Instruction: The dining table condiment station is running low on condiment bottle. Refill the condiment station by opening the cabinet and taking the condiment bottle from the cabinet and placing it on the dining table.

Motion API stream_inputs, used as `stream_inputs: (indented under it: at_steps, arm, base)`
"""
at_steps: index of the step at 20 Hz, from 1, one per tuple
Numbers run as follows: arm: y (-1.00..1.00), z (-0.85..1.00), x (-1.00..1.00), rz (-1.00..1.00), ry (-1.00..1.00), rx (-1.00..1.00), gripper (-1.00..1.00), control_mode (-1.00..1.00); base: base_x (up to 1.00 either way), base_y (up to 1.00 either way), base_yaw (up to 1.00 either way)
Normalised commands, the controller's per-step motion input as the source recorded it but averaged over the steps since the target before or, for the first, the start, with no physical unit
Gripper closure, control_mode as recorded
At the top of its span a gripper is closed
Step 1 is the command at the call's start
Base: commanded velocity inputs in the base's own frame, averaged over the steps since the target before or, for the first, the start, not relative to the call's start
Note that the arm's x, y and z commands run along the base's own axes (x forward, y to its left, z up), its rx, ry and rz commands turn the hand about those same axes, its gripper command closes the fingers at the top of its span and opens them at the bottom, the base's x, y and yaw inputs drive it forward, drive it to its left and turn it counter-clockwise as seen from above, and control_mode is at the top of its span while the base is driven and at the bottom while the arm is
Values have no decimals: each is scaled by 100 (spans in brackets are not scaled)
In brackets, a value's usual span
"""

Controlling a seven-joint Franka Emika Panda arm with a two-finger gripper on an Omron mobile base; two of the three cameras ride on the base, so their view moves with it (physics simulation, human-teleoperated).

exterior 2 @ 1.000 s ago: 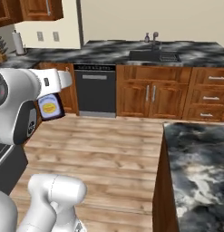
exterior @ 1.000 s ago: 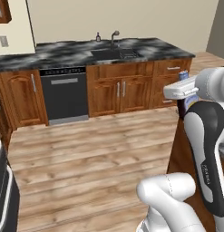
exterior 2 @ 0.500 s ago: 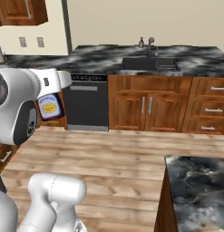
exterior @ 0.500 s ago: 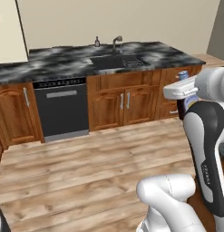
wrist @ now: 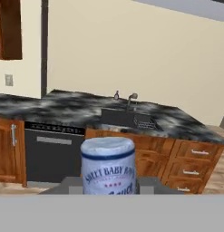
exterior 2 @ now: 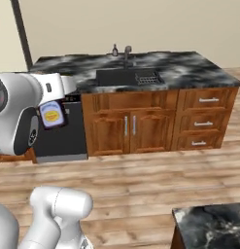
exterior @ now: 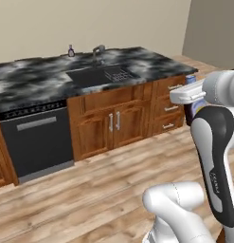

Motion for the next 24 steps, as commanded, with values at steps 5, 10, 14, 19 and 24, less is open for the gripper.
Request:
stream_inputs:
  at_steps: [5,10,14,19,24]
  arm:
    - [0,0,0,0,0,0,100,100]
    - [0,0,0,0,0,0,100,100]
    - [0,0,0,0,0,0,100,100]
    - [0,0,0,0,0,0,100,100]
    - [0,0,0,0,0,0,100,100]
  base:
    - [92,-2,-48]
    - [88,-5,-49]
    - [91,-2,-46]
    - [100,-14,-44]
    - [100,-18,-44]
